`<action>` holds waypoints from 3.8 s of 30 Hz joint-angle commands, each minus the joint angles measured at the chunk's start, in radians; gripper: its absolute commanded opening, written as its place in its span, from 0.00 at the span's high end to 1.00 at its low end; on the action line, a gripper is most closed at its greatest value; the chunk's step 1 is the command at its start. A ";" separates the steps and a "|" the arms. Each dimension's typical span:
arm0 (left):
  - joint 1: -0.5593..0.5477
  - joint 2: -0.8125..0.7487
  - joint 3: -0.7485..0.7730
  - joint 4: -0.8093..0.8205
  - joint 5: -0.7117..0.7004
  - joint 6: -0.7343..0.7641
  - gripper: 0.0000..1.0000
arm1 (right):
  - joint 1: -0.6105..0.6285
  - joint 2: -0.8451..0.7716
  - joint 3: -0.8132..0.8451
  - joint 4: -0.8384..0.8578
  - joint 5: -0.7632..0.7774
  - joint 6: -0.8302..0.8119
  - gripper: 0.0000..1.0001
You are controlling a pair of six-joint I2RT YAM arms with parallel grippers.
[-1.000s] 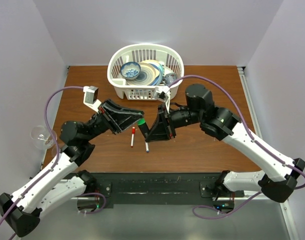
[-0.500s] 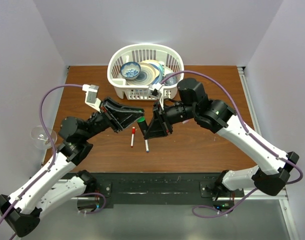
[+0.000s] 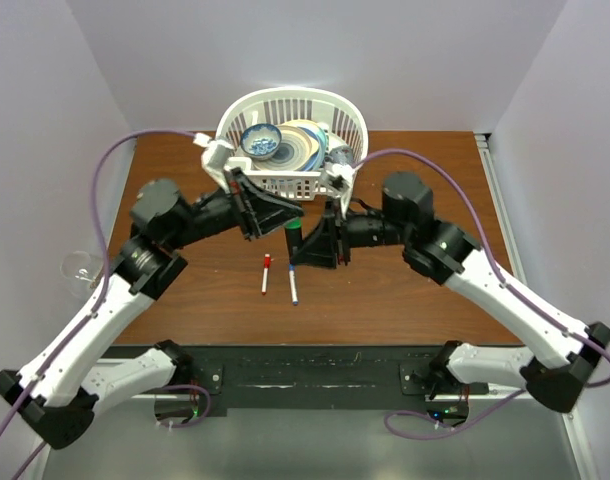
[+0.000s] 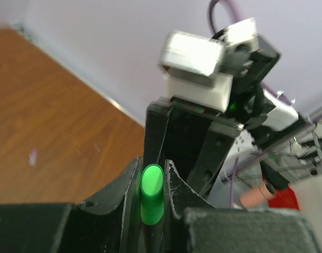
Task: Insert the pens into the pen caps
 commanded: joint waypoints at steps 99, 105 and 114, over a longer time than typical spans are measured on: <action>0.525 1.137 0.433 -0.695 -0.930 -0.342 0.62 | -0.036 -0.431 -0.259 -0.130 0.780 0.011 0.23; 0.525 1.125 0.389 -0.725 -0.941 -0.342 0.70 | -0.036 -0.434 -0.251 -0.136 0.782 0.019 0.23; 0.525 0.952 0.194 -0.612 -0.855 -0.207 1.00 | -0.036 -0.435 -0.251 -0.134 0.753 0.068 0.23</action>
